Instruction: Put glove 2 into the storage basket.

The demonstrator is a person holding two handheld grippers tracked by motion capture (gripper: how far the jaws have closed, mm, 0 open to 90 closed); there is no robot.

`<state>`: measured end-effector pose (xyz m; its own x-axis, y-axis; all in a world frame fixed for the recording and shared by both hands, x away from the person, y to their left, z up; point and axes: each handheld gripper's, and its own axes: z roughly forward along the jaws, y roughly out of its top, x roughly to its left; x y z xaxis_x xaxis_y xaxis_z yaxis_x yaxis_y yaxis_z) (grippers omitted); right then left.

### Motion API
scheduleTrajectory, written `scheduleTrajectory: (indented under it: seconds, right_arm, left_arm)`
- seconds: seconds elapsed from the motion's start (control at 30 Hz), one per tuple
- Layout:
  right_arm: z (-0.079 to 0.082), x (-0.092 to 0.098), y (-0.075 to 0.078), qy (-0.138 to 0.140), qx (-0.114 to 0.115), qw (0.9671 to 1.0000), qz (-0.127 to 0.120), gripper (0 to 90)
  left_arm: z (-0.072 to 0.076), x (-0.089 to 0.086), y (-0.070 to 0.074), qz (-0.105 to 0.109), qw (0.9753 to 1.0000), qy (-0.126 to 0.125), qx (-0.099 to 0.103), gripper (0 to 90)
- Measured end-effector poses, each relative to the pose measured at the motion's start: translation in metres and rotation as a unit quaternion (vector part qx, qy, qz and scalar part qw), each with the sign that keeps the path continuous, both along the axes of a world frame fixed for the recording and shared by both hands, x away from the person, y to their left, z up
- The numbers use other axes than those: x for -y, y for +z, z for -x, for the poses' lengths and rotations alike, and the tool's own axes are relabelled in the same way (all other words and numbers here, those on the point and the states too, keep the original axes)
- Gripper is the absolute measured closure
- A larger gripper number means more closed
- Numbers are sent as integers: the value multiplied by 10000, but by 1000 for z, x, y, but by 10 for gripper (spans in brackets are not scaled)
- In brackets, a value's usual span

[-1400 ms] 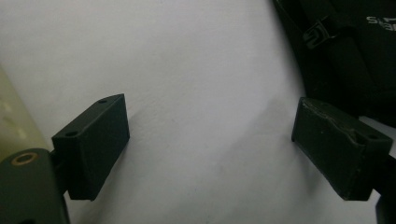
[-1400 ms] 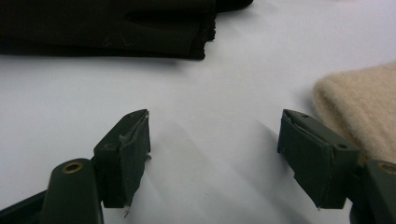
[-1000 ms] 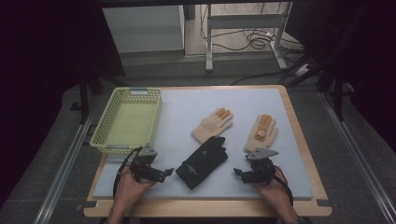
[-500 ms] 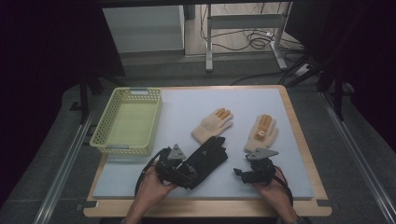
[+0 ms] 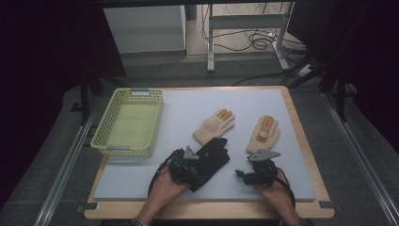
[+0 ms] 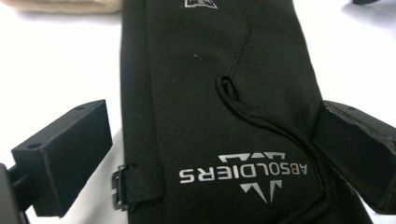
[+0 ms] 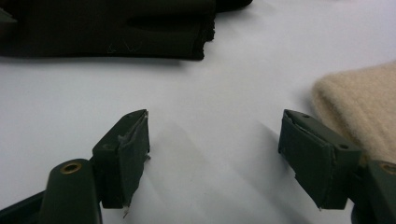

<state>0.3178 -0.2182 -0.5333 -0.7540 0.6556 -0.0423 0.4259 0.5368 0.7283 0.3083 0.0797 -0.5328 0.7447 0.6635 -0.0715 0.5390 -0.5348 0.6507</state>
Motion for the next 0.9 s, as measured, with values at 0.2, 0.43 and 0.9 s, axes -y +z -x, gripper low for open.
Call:
scheduleTrajectory:
  seconds: [0.2, 0.43, 0.9]
  right_arm:
    - [0, 0, 0, -4, 0, 10000, 0, 246]
    - [0, 0, 0, -1, 6, 10000, 3, 245]
    - [0, 0, 0, -6, 2, 10000, 5, 244]
  left_arm:
    - [13, 18, -1, -550, 9980, -281, 140, 0]
    - [1, 0, -5, -191, 9998, -64, -44, 61]
    - [7, -3, 15, -375, 9989, -227, 161, 607]
